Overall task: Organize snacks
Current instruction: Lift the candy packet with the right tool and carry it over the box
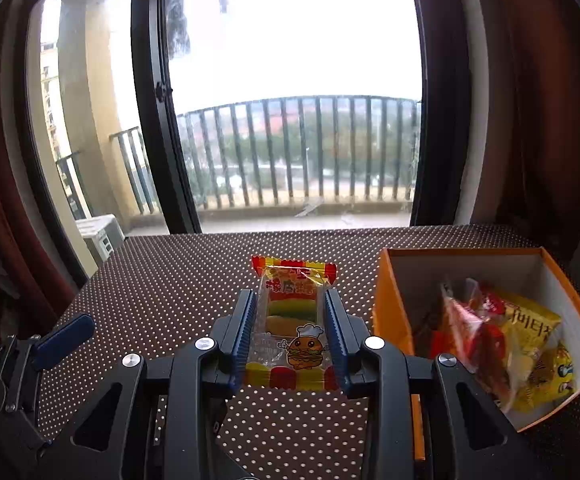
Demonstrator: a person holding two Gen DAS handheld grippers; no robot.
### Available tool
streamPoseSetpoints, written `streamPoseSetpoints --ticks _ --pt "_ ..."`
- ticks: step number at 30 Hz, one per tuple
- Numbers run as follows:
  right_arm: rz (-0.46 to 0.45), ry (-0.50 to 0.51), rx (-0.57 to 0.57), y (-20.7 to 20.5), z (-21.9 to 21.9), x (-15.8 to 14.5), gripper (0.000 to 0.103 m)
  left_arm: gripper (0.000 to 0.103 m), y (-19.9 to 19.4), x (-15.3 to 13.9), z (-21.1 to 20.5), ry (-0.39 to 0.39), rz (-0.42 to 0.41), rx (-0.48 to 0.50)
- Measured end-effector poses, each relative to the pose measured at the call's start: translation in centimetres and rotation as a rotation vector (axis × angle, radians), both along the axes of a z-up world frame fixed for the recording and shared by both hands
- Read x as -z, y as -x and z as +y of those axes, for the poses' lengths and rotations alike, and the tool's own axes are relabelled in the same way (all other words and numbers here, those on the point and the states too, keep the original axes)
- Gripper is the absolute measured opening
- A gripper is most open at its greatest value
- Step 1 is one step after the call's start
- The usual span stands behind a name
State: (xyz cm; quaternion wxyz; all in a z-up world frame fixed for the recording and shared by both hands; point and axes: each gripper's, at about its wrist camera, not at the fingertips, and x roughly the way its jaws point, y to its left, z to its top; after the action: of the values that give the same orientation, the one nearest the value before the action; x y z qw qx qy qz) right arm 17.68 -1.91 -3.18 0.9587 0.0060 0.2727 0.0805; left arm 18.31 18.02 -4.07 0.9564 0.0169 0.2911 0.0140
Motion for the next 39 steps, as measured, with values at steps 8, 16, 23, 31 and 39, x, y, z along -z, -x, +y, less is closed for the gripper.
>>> streamPoseSetpoints --ticks 8,16,23,31,39 --pt "-0.064 -0.028 0.021 1.4 -3.5 -1.7 0.037 0.101 1.2 -1.3 -3.3 -0.013 -0.035 0.019" --pt "-0.110 -0.038 0.066 2.4 -7.4 -2.3 0.037 0.102 0.6 -1.0 -5.2 -0.004 -0.068 0.062" --pt "-0.124 -0.043 0.106 2.3 -10.3 -2.1 0.037 0.102 -0.7 -0.7 -7.3 0.000 -0.067 0.099" --pt "-0.124 -0.044 0.146 1.7 -13.0 -1.7 0.037 0.102 -2.4 0.0 -9.8 -0.006 -0.044 0.149" --pt "-0.102 -0.056 0.204 0.6 -16.2 -0.4 0.037 0.102 -4.9 1.8 -12.8 -0.035 0.015 0.214"
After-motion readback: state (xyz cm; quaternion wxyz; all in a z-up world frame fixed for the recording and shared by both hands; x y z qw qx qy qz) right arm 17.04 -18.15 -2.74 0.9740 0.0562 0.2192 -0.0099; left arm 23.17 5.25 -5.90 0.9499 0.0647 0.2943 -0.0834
